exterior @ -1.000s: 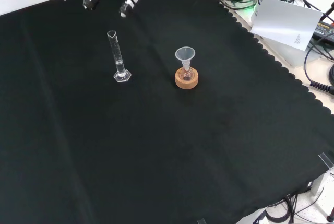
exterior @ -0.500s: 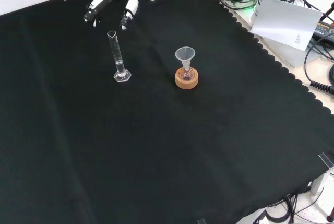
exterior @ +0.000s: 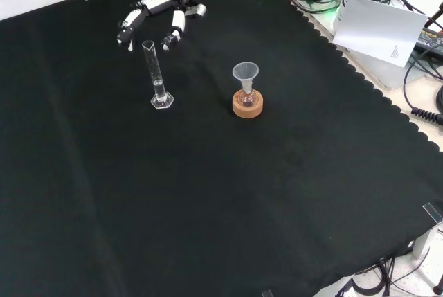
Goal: Pick up the graduated cylinder.
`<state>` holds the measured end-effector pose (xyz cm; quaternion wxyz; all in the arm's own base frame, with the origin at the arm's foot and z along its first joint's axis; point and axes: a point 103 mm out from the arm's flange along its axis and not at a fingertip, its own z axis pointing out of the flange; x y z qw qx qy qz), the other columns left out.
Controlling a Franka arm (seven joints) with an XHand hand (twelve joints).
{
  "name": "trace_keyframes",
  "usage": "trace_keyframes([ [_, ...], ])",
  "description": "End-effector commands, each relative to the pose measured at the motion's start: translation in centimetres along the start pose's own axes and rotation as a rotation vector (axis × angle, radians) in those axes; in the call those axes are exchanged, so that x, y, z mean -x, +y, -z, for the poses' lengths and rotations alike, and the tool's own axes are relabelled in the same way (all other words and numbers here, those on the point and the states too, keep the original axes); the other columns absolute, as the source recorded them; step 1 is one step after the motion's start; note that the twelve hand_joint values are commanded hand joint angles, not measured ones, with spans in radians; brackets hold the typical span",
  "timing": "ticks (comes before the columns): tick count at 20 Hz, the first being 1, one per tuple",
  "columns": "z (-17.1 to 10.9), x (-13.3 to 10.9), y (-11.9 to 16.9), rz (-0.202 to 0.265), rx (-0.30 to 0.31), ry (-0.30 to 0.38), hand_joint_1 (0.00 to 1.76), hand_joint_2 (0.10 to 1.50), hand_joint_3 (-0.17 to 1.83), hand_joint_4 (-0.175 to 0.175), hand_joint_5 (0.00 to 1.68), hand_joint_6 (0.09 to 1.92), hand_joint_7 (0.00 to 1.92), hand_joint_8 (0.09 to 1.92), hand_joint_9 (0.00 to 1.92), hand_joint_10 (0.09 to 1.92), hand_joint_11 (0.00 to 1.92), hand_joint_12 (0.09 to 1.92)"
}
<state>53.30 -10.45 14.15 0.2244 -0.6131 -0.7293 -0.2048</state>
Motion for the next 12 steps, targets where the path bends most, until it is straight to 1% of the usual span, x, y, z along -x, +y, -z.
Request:
trace_keyframes([
  [1, -1.7, 0.6, 0.5, 0.092, 0.045, 0.111, 0.92, 0.69, 0.66, -0.049, 0.45, 0.09, 0.34, 0.65, 0.63, 0.55, 0.4, 1.31],
  [2, -1.9, 0.7, 0.5, 0.104, 0.034, 0.116, 0.92, 0.69, 0.66, -0.048, 0.46, 0.09, 0.35, 0.65, 0.63, 0.55, 0.41, 1.32],
  [6, -2.8, 1.2, 0.5, 0.125, 0.004, 0.145, 0.91, 0.68, 0.67, -0.047, 0.48, 0.09, 0.37, 0.65, 0.65, 0.55, 0.42, 1.31],
  [12, -4.1, 1.1, 1.1, 0.159, 0.003, 0.18, 0.91, 0.66, 0.68, -0.048, 0.49, 0.09, 0.37, 0.64, 0.66, 0.54, 0.43, 1.3],
])
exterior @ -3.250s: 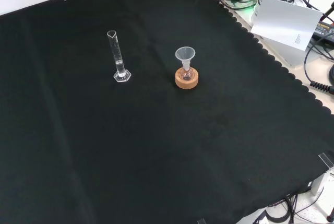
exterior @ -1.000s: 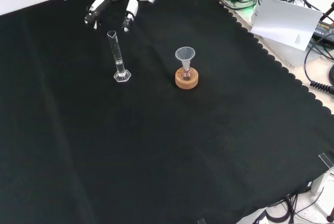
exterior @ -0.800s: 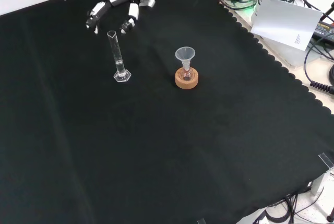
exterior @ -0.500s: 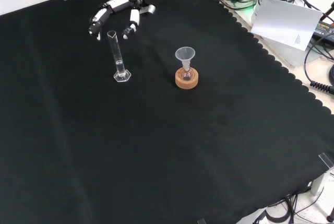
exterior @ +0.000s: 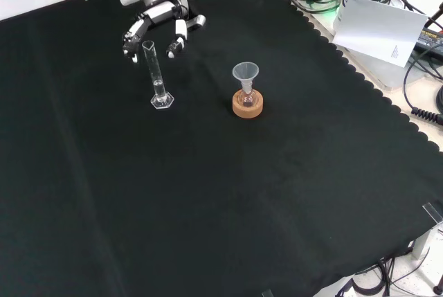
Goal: Pick up the graduated cylinder.
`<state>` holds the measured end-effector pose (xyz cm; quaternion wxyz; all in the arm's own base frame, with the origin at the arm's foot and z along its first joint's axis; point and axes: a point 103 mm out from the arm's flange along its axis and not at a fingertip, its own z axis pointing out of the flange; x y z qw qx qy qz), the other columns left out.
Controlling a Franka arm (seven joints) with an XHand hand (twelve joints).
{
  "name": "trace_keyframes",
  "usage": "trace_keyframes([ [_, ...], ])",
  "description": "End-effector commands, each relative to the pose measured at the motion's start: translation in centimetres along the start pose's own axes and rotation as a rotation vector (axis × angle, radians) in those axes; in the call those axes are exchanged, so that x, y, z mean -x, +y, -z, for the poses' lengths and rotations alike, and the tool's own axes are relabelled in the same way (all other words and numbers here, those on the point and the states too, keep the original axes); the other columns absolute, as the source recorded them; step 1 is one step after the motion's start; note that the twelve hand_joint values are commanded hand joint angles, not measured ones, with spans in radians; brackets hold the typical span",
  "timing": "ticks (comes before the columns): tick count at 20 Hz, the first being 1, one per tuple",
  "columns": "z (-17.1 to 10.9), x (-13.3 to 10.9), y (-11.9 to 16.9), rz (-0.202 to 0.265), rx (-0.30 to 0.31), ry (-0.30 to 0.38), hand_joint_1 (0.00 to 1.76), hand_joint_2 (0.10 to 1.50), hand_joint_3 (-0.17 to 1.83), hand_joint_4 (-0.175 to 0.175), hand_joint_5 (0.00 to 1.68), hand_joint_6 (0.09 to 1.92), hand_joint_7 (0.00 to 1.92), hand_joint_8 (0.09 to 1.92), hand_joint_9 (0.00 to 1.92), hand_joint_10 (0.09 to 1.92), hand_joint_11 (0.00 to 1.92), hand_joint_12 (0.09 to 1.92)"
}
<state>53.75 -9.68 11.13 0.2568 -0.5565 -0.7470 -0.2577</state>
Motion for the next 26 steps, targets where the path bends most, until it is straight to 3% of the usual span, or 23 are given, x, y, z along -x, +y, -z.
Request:
trace_keyframes([
  [1, -1.4, 0.1, 0.7, 0.05, 0.002, 0.063, 0.91, 0.66, 0.68, -0.047, 0.49, 0.09, 0.38, 0.64, 0.66, 0.54, 0.43, 1.3],
  [13, -2.7, 0.6, 1.8, 0.114, 0.071, 0.223, 0.96, 0.65, 0.67, -0.035, 0.57, 0.09, 0.45, 0.63, 0.71, 0.52, 0.45, 1.29],
  [18, -2.9, 0.7, 1.9, 0.124, 0.092, 0.253, 0.98, 0.65, 0.67, -0.03, 0.62, 0.1, 0.48, 0.62, 0.72, 0.51, 0.47, 1.28],
  [26, -4.1, 0.7, 2.2, 0.12, 0.078, 0.279, 1.0, 0.65, 0.67, -0.031, 0.64, 0.14, 0.48, 0.6, 0.76, 0.48, 0.55, 1.23],
])
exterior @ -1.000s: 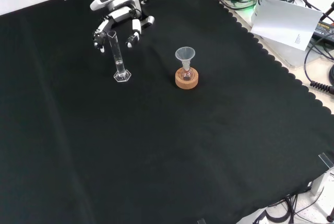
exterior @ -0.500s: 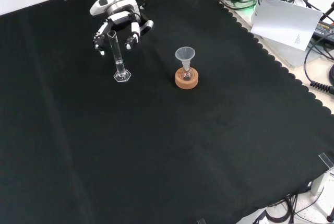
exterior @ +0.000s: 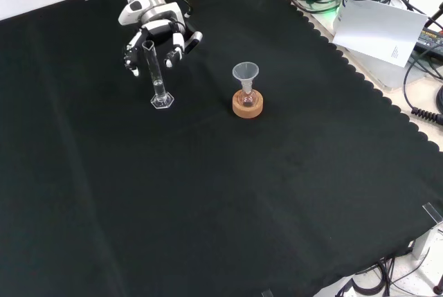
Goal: Pick up the graduated cylinder.
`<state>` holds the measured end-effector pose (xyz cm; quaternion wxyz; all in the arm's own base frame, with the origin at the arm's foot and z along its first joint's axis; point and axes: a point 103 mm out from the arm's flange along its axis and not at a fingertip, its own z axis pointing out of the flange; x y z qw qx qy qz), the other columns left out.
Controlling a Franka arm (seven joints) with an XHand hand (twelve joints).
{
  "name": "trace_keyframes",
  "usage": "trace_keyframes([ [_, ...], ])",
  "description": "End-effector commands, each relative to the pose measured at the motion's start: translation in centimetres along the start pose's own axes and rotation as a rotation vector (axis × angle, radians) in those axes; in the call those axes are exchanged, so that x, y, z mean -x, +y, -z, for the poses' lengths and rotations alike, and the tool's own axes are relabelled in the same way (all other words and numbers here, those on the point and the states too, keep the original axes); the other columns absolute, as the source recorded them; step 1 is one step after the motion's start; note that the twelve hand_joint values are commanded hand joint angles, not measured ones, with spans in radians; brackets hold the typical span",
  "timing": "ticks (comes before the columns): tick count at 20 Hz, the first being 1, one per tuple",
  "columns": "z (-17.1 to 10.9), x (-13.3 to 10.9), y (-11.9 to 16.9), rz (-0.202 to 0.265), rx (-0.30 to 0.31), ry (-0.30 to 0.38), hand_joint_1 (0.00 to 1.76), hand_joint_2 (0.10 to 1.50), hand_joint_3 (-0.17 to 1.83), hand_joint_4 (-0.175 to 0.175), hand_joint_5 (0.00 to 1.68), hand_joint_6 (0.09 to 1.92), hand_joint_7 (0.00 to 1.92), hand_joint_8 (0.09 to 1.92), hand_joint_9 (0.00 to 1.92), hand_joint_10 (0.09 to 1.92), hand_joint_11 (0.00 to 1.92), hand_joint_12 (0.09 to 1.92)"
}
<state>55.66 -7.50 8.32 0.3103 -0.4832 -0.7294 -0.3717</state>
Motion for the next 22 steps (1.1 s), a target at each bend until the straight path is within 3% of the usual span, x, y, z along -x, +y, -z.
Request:
trace_keyframes([
  [1, -0.87, 0.09, 0.09, -0.002, -0.009, 0.031, 1.0, 0.65, 0.67, -0.031, 0.65, 0.14, 0.49, 0.6, 0.76, 0.48, 0.55, 1.23],
  [10, -1.03, 0.33, 0.25, -0.003, -0.049, 0.047, 1.01, 0.66, 0.65, -0.024, 0.69, 0.21, 0.54, 0.6, 0.79, 0.46, 0.59, 1.2],
  [16, -1.15, 0.51, 0.4, -0.003, -0.018, 0.089, 1.02, 0.67, 0.64, -0.022, 0.61, 0.43, 0.55, 0.57, 0.83, 0.41, 0.6, 1.19],
  [22, -1.51, 0.81, 0.57, -0.017, 0.007, 0.094, 1.03, 0.69, 0.65, -0.021, 0.6, 0.48, 0.57, 0.58, 0.85, 0.42, 0.61, 1.19],
])
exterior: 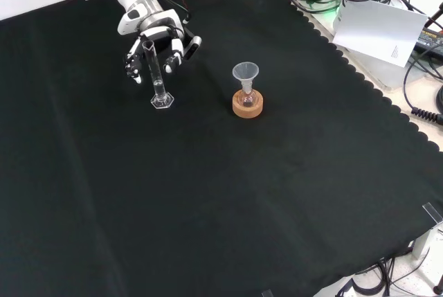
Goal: Pick up the graduated cylinder.
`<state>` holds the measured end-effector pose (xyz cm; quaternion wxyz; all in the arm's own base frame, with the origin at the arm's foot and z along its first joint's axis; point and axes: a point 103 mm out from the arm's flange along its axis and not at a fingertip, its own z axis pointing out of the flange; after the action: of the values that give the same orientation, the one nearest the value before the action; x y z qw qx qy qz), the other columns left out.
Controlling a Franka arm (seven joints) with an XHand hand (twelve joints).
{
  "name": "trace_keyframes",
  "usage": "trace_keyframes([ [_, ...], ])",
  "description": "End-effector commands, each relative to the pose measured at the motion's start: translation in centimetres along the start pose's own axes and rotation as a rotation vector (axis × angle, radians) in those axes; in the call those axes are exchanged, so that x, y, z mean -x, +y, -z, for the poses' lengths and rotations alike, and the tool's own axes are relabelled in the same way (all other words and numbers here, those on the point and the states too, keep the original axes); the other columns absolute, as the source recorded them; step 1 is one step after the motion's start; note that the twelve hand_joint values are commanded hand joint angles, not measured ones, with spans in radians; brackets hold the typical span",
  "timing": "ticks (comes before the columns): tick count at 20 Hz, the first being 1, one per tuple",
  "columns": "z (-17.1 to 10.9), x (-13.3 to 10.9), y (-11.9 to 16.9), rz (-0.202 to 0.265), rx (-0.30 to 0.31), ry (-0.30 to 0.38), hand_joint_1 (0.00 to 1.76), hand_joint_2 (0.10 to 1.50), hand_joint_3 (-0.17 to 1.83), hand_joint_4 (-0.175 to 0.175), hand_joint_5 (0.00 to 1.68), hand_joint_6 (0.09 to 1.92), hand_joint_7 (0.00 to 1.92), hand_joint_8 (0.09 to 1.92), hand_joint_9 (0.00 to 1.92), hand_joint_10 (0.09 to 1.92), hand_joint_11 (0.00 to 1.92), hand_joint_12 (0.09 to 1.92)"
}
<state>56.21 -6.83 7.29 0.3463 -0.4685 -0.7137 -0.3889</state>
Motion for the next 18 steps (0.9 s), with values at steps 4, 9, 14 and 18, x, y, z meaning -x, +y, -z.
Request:
trace_keyframes([
  [4, -0.83, 0.07, 0.34, -0.002, 0.015, 0.017, 1.04, 0.69, 0.65, -0.022, 0.6, 0.49, 0.57, 0.58, 0.86, 0.42, 0.61, 1.19],
  [9, -0.61, 0.28, 0.3, -0.002, 0.021, 0.031, 1.04, 0.69, 0.65, -0.025, 0.57, 0.48, 0.59, 0.59, 0.87, 0.42, 0.61, 1.19],
  [14, -0.71, 0.12, 0.44, -0.001, 0.024, 0.0, 1.04, 0.69, 0.65, -0.022, 0.55, 0.53, 0.68, 0.57, 0.92, 0.4, 0.63, 1.19],
  [18, -0.89, -0.11, 0.47, 0.002, 0.027, 0.011, 1.04, 0.7, 0.65, -0.015, 0.57, 0.57, 0.71, 0.56, 0.95, 0.39, 0.66, 1.18],
])
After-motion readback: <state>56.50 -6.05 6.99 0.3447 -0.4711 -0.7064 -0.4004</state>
